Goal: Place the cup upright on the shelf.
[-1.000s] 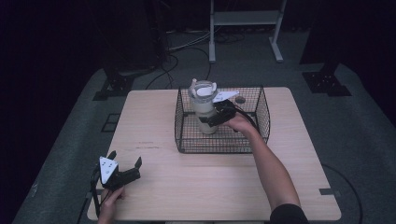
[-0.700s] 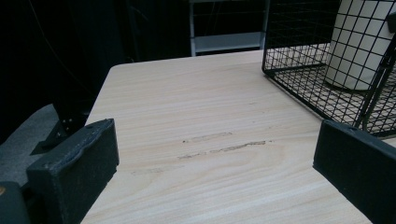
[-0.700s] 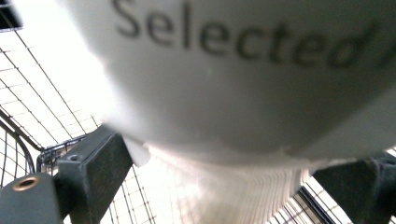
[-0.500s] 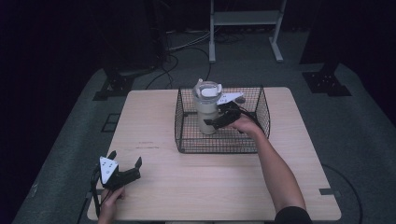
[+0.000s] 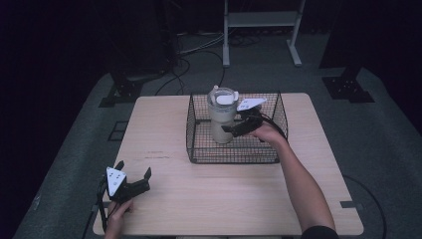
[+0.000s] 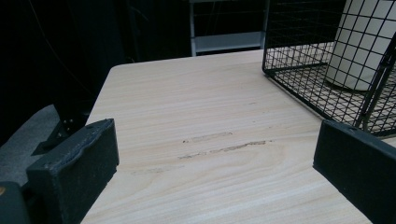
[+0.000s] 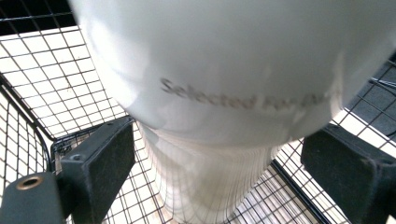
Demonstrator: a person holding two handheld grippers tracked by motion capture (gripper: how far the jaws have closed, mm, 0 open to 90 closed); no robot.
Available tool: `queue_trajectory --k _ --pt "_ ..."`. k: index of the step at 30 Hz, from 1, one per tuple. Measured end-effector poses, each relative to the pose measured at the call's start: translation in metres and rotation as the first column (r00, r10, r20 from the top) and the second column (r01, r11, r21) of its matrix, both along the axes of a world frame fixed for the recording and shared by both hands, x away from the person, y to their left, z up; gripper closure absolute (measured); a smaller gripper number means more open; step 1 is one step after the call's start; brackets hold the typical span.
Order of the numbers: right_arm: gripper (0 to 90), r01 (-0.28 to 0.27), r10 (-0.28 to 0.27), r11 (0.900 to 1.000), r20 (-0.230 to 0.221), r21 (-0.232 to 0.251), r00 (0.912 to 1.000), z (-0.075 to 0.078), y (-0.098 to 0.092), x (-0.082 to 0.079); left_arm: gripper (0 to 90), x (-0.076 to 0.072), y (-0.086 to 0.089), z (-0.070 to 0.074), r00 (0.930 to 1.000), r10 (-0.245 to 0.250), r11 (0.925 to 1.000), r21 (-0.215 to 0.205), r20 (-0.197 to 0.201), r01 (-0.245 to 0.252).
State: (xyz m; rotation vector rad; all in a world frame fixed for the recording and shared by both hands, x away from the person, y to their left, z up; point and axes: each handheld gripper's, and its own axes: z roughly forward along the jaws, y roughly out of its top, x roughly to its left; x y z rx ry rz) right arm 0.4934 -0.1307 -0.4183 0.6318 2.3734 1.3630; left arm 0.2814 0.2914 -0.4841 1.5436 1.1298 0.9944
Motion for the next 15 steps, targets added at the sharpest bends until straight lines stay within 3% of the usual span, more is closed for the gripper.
queue_trajectory --k 12,15 --pt "9.4 0.022 -0.022 1.0 0.006 -0.011 0.9997 0.012 -0.009 -0.013 0.0 0.0 0.0 0.0 1.0 0.001 1.0 -0.003 -0.001 -0.001" --pt "9.5 0.028 -0.028 0.999 0.008 -0.033 0.9996 0.016 -0.011 -0.016 0.0 0.0 0.0 0.0 1.0 0.002 1.0 -0.003 -0.002 -0.002"
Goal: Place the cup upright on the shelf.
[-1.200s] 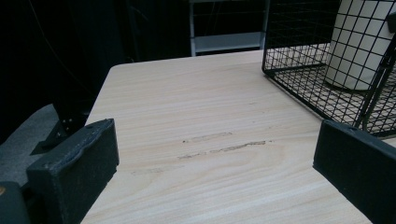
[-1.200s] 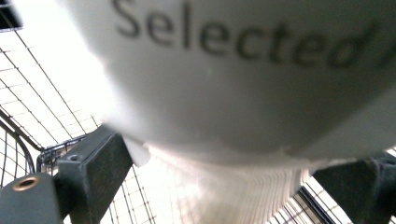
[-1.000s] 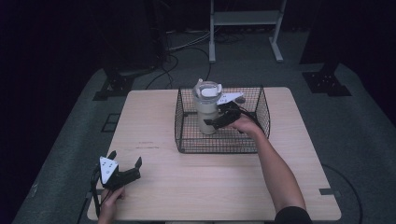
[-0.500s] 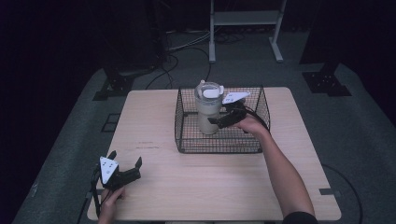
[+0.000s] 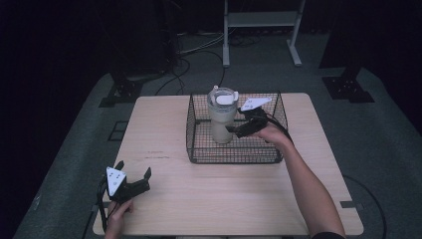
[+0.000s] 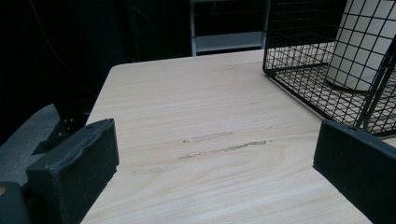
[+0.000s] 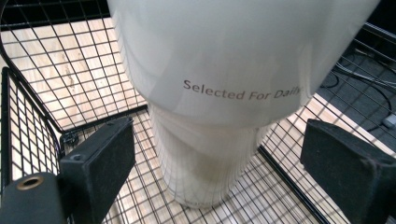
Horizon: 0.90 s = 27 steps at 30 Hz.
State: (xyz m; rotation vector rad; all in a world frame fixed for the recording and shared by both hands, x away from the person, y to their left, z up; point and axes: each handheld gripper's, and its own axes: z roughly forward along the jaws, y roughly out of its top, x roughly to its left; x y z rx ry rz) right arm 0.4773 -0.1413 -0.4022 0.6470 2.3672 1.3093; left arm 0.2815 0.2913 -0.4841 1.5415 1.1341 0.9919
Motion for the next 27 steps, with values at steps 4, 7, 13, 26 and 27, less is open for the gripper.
queue_trajectory --k 4,7,13,26,27 --pt "14.4 0.014 -0.014 1.0 -0.003 0.001 0.9999 0.006 -0.002 -0.005 0.0 0.0 0.0 0.0 1.0 -0.001 1.0 0.002 0.001 0.001" --pt "13.6 0.02 -0.02 1.0 -0.007 -0.005 0.9998 0.01 -0.004 -0.009 0.0 0.0 0.0 0.0 1.0 0.0 1.0 0.001 0.0 0.0" --pt "13.6 0.049 -0.049 0.999 -0.027 -0.002 0.9985 0.014 -0.013 -0.016 0.0 0.0 0.0 0.0 1.0 0.0 1.0 0.004 0.0 0.0" --pt "13.3 0.107 -0.106 0.994 -0.072 0.017 0.9918 0.025 -0.031 -0.036 0.0 0.0 0.0 0.0 1.0 0.007 1.0 0.004 -0.002 -0.007" --pt "13.3 0.107 -0.106 0.994 -0.072 0.017 0.9918 0.025 -0.031 -0.036 0.0 0.0 0.0 0.0 1.0 0.007 1.0 0.004 -0.002 -0.007"
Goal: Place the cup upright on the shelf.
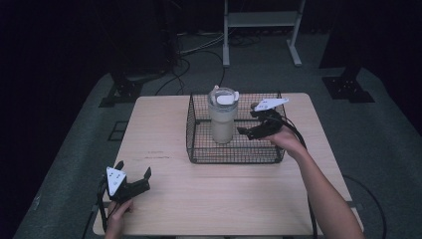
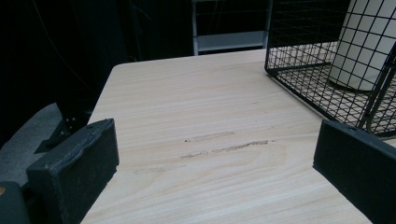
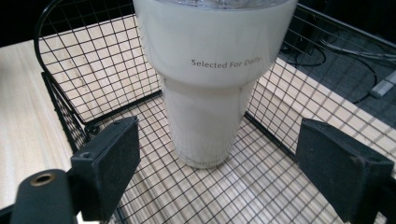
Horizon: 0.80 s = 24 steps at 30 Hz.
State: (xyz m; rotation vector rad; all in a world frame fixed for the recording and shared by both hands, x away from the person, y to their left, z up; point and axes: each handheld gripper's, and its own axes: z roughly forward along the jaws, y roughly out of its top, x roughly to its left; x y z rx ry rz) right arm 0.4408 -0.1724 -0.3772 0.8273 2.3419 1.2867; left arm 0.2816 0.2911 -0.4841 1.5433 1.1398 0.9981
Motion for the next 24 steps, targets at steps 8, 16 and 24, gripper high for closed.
queue_trajectory --k 8,16,24 --pt "13.1 0.012 -0.012 1.0 -0.007 0.004 0.9999 0.01 -0.009 -0.018 0.0 0.0 0.0 0.0 1.0 -0.006 1.0 -0.002 -0.001 0.006" --pt "13.1 0.005 -0.005 1.0 -0.002 0.007 1.0 0.013 -0.013 -0.03 0.0 -0.001 0.0 0.0 0.9999 -0.009 1.0 0.001 0.005 0.009" --pt "13.1 0.003 -0.003 1.0 -0.009 -0.001 1.0 0.011 -0.022 -0.038 0.0 0.0 0.0 0.0 1.0 -0.008 1.0 -0.001 0.003 0.008"
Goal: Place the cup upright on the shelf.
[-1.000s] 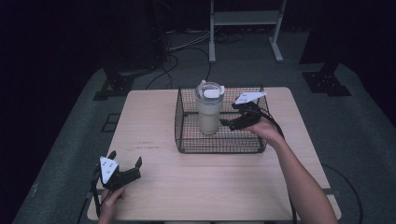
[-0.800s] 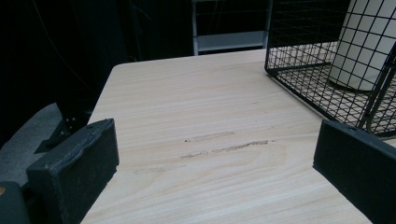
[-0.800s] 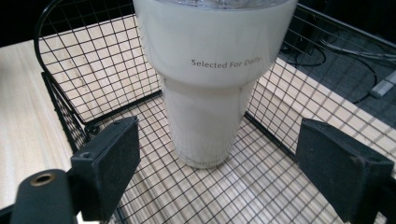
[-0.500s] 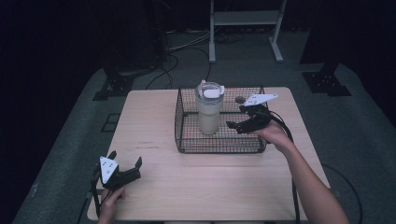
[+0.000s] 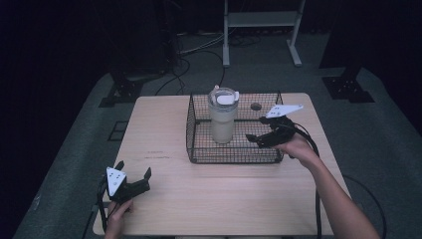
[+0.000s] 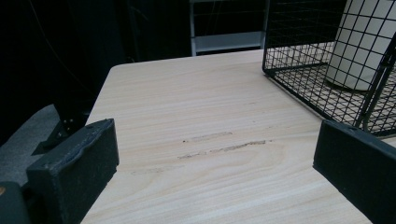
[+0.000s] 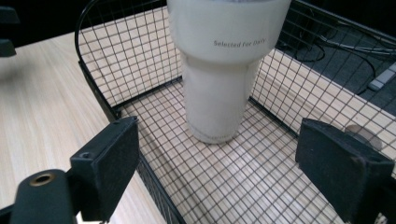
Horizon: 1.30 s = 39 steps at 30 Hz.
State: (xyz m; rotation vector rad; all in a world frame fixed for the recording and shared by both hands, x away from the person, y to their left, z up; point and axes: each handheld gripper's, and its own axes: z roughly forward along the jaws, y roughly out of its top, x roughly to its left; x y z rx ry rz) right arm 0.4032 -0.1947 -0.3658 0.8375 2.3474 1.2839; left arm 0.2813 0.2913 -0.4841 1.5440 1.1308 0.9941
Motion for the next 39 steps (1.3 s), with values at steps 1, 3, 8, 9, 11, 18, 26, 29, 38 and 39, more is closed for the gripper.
queue_trajectory --k 1,3,8,9,11,18,26,29,38,39 --pt "13.1 0.0 0.0 1.0 -0.002 0.002 1.0 0.0 -0.001 -0.002 0.0 0.0 0.0 0.0 1.0 0.0 1.0 0.001 0.0 0.0" --pt "13.1 -0.003 0.003 1.0 -0.002 0.011 1.0 0.0 -0.003 -0.005 0.0 0.0 0.0 0.0 1.0 0.0 1.0 0.0 0.0 0.0" --pt "13.1 -0.003 0.003 1.0 -0.001 0.023 1.0 0.001 -0.006 -0.012 0.0 0.0 0.0 0.0 1.0 -0.002 1.0 -0.003 0.002 0.002" --pt "13.1 -0.008 0.008 1.0 0.001 0.024 1.0 0.0 -0.007 -0.014 0.0 0.0 0.0 0.0 1.0 -0.002 1.0 -0.005 0.002 0.002" --pt "13.1 -0.009 0.009 1.0 0.0 0.02 1.0 0.0 -0.008 -0.017 0.0 0.0 0.0 0.0 1.0 0.0 1.0 -0.007 0.001 0.0" --pt "13.1 -0.019 0.02 0.999 -0.002 0.028 0.9998 -0.003 -0.014 -0.029 0.0 0.0 0.0 0.0 1.0 -0.002 1.0 -0.001 -0.001 0.002" --pt "13.1 -0.031 0.032 0.999 -0.007 0.029 0.9995 -0.01 -0.018 -0.04 0.0 0.0 0.0 0.0 1.0 -0.002 1.0 -0.001 -0.002 0.002" --pt "13.1 -0.029 0.029 0.999 -0.014 0.033 0.9995 -0.013 -0.021 -0.043 0.0 0.0 0.0 0.0 1.0 -0.001 1.0 -0.001 -0.003 0.001" --pt "13.1 -0.034 0.034 0.999 -0.014 0.029 0.9993 -0.019 -0.025 -0.054 0.0 0.0 0.0 0.0 1.0 -0.002 1.0 -0.002 -0.002 0.002" --pt "13.1 -0.036 0.036 0.999 -0.015 0.032 0.9992 -0.02 -0.026 -0.056 0.0 0.0 0.0 0.0 1.0 -0.002 1.0 -0.002 -0.003 0.002"
